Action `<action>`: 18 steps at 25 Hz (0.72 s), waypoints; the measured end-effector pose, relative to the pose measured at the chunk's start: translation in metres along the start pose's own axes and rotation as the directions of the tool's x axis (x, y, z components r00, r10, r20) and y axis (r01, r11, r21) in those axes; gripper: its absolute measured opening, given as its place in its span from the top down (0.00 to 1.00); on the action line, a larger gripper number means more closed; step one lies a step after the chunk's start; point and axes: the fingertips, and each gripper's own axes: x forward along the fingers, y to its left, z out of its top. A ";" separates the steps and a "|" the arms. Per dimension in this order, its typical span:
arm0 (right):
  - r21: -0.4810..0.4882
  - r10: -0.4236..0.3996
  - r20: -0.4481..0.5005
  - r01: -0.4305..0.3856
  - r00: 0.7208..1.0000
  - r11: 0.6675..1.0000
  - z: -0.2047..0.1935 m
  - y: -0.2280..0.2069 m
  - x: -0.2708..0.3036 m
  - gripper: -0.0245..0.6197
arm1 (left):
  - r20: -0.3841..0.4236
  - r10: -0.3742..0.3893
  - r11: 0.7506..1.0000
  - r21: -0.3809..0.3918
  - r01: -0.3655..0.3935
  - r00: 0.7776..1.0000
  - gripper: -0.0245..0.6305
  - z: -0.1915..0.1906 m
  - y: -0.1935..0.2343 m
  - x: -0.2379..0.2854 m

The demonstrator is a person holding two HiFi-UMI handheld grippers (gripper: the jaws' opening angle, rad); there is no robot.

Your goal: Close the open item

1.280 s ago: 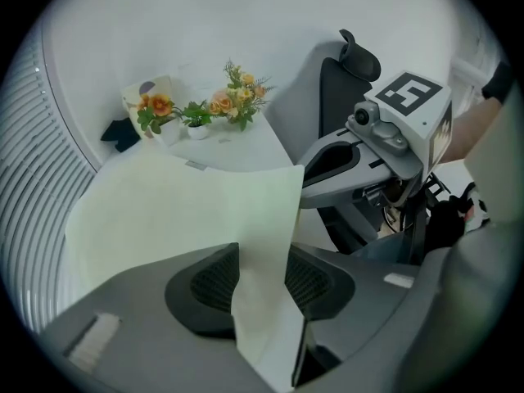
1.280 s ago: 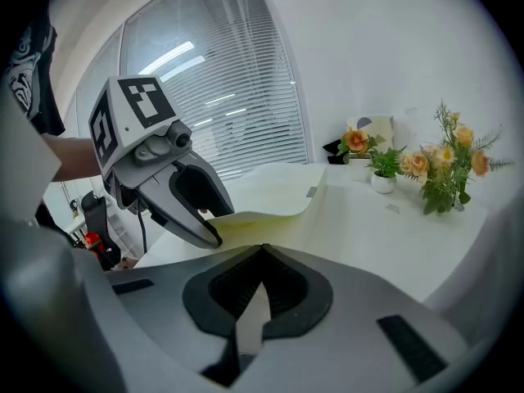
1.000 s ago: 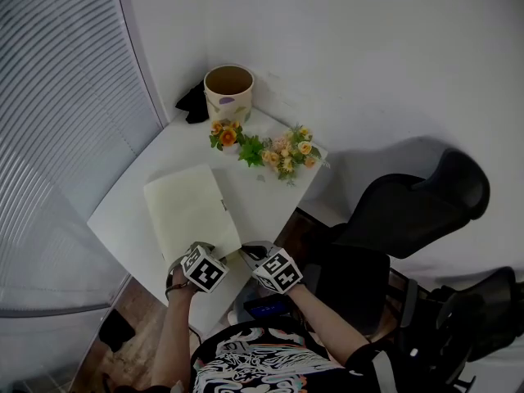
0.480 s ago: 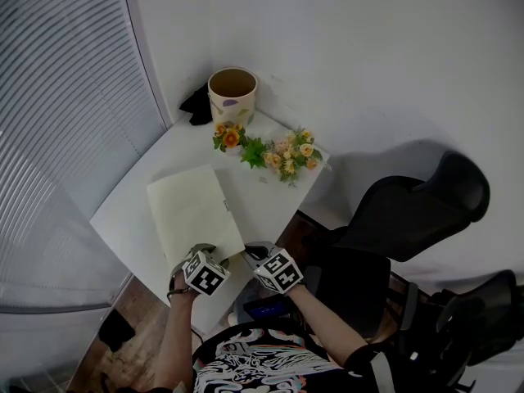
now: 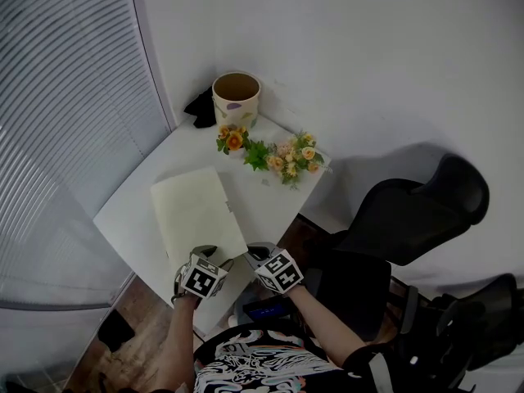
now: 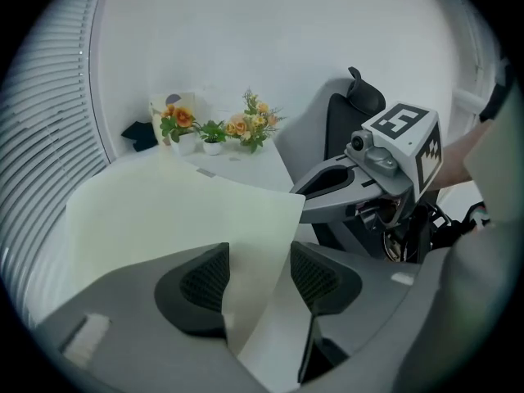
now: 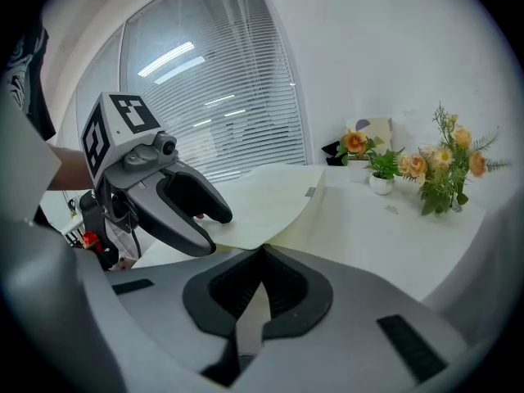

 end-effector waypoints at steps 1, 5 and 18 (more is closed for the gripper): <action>0.000 -0.002 0.000 0.002 1.000 1.000 0.000 0.000 0.000 0.96 | 0.016 0.005 1.000 0.001 -0.005 1.000 0.61 0.000 0.001 0.000; -0.002 -0.009 -0.002 0.009 1.000 1.000 0.001 0.001 0.000 0.96 | 0.044 0.049 0.998 0.029 -0.050 0.998 0.61 0.002 -0.002 -0.005; -0.010 -0.023 -0.007 0.023 1.000 1.000 0.001 0.001 -0.001 0.96 | 0.099 0.100 0.986 0.121 -0.111 0.990 0.76 0.001 -0.012 -0.003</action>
